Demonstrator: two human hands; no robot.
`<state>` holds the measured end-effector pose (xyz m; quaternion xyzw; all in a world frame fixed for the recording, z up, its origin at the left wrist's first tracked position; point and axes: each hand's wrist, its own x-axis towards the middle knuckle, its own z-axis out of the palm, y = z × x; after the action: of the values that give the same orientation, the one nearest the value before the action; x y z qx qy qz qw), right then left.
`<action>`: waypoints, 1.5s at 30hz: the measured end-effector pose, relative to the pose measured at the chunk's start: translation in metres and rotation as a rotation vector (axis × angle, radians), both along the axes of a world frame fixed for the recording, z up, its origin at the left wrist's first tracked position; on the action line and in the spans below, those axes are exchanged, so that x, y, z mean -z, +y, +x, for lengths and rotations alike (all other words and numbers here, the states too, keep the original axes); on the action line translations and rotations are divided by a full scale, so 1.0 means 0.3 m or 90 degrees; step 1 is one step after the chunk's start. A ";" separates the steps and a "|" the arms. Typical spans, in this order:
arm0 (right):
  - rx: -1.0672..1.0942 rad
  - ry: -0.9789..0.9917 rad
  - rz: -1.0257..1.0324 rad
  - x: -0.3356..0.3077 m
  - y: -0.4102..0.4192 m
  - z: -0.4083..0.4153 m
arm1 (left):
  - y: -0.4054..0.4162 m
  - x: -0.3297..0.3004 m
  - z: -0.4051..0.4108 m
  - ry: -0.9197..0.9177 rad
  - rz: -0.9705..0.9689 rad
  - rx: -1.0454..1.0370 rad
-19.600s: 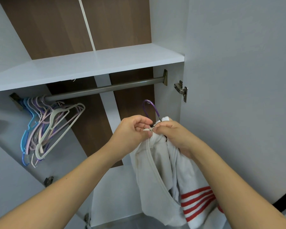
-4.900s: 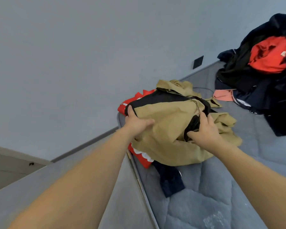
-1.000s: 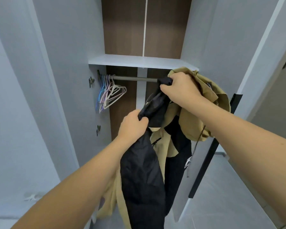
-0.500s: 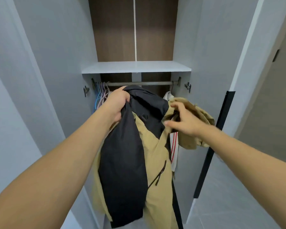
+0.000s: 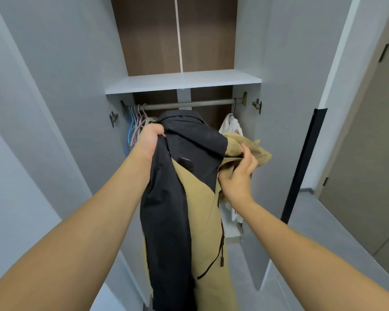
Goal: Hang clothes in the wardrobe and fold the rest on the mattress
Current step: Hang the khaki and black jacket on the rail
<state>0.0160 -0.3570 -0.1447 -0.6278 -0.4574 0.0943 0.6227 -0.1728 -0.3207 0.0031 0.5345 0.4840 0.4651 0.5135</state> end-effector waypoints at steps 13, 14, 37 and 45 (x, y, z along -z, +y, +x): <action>-0.133 0.235 -0.047 -0.009 0.030 0.046 | 0.092 0.045 -0.071 -0.128 0.010 -0.019; -0.181 0.290 -0.150 0.001 0.037 0.040 | 0.085 0.044 -0.061 -0.118 0.016 -0.004; -0.178 0.305 -0.204 -0.205 0.161 -0.111 | 0.216 0.232 -0.314 0.127 -0.123 0.251; -0.237 -0.032 -0.213 -0.224 0.140 -0.063 | 0.310 0.265 -0.072 0.171 0.032 0.403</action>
<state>-0.0031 -0.3150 -0.0776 -0.6293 -0.5586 0.2656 0.4706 -0.1944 -0.2276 -0.0762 0.7272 0.3458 0.2198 0.5507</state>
